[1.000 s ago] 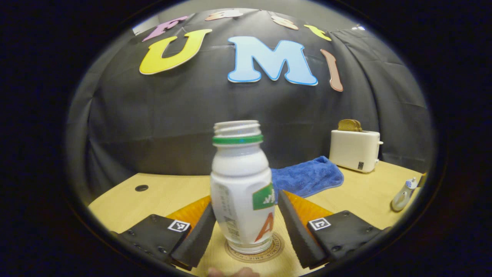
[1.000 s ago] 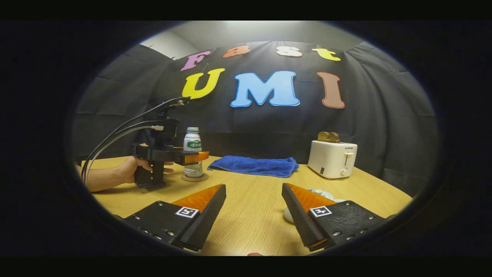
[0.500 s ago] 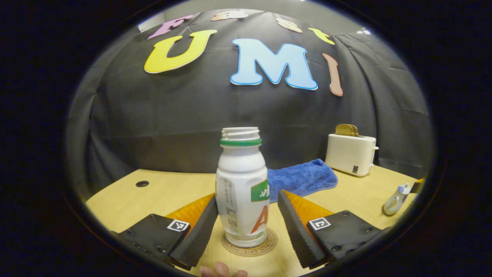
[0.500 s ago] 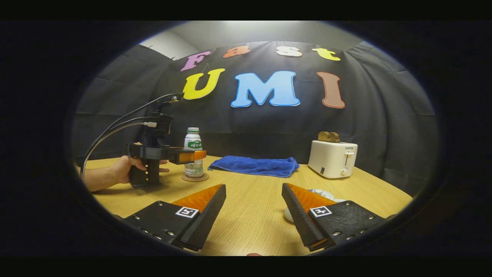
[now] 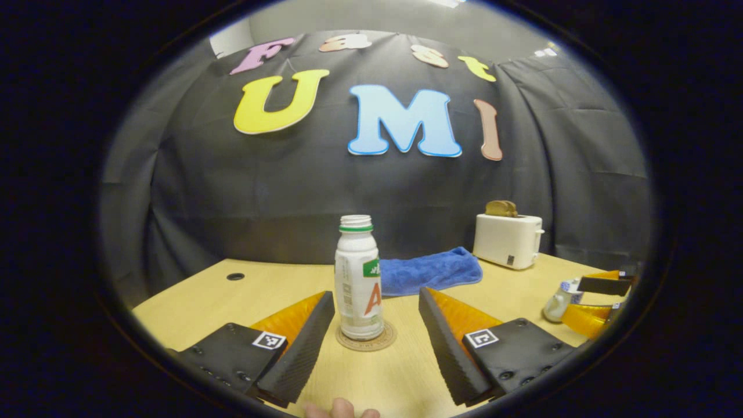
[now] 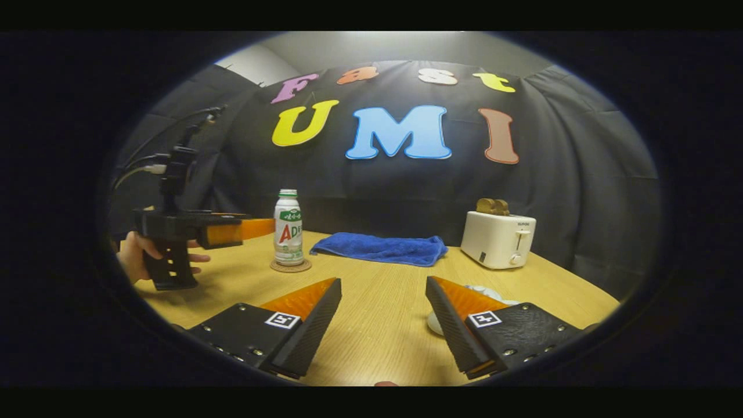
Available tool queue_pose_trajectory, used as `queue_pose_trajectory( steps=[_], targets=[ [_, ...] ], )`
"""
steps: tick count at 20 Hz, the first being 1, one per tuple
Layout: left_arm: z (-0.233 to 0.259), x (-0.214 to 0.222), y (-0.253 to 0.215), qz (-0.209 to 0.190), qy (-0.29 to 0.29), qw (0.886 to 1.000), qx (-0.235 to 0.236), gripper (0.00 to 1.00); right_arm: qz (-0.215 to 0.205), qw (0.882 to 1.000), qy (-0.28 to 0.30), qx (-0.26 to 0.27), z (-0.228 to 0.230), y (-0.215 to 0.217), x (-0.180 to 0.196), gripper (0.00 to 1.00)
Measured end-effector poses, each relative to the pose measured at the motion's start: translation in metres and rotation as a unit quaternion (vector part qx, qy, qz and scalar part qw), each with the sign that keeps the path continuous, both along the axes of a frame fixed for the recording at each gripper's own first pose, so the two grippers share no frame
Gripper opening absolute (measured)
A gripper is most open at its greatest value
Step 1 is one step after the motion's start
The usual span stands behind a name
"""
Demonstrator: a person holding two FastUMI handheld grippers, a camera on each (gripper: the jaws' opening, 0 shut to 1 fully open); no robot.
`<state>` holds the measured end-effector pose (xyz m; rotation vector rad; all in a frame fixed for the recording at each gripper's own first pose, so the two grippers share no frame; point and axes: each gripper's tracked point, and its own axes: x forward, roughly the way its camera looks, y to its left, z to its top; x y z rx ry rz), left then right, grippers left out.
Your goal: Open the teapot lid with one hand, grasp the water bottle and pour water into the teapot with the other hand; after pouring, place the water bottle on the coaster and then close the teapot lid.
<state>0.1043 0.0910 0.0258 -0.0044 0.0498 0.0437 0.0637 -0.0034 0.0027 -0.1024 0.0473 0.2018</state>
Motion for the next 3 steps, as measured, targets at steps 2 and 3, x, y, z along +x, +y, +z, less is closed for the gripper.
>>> queue_pose_trajectory(
  steps=[2, 3],
  targets=[
    [0.003, -0.028, -0.018, 0.002, -0.010, 1.000, 0.008, 1.00, -0.004, 0.999, 0.016, 0.028, -0.002, 0.008, -0.010, 0.90],
    [0.002, -0.040, -0.027, 0.004, -0.014, 1.000, 0.007, 1.00, -0.012, 0.999, 0.021, 0.036, -0.004, 0.011, -0.015, 0.90]
  ],
)
